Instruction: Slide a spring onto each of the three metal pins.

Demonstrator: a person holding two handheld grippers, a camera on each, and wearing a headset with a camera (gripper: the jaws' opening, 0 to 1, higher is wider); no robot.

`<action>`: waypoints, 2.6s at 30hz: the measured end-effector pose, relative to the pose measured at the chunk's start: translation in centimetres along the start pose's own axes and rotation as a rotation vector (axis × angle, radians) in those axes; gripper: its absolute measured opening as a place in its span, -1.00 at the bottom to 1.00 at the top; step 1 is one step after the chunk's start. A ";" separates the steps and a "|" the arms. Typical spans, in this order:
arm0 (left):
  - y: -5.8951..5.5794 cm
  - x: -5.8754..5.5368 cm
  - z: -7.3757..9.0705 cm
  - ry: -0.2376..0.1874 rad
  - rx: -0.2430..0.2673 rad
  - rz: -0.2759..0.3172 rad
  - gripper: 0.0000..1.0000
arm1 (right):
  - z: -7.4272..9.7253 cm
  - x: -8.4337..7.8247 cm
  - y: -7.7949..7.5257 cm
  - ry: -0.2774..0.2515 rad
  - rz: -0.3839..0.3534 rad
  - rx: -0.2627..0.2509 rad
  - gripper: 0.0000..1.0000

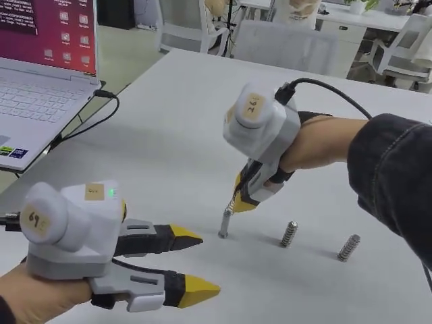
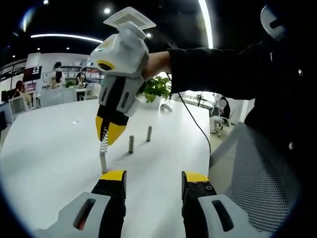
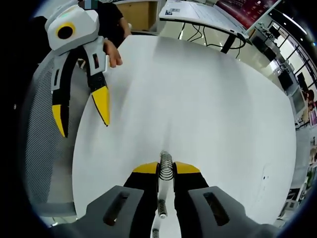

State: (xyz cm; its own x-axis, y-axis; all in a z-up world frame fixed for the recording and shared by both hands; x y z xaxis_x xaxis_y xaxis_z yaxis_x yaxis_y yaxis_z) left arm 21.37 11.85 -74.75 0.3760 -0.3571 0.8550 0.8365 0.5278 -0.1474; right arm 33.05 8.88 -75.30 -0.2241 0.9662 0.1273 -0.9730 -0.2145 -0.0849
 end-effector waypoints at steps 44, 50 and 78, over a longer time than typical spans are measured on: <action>0.5 0.0 0.1 -0.019 0.006 0.015 -0.24 | -4.8 1.5 -0.2 0.171 0.075 0.056 -0.83; 0.6 0.0 0.2 -0.022 0.008 0.017 -0.24 | -5.4 1.4 -0.1 0.179 0.073 0.063 -0.83; 0.7 -0.1 0.2 -0.029 0.009 0.022 -0.24 | -6.4 0.4 -0.4 0.224 0.008 0.061 -0.81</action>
State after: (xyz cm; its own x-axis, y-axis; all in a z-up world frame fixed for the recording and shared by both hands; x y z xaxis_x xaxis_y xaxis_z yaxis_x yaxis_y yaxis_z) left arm 21.82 12.44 -74.86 0.3824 -0.3226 0.8658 0.8245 0.5421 -0.1622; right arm 33.73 10.27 -81.54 -0.2210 0.9705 -0.0968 -0.9743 -0.2242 -0.0238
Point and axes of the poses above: the centre of the closed fingertips' face, and the gripper's own axes: z roughly backward along the fingers, y roughly to its left, x roughly out of its top, the point moved 3 cm from there along z, roughly backward along the fingers, and after that the axes turned 12 degrees about y, right-handed, at the moved point
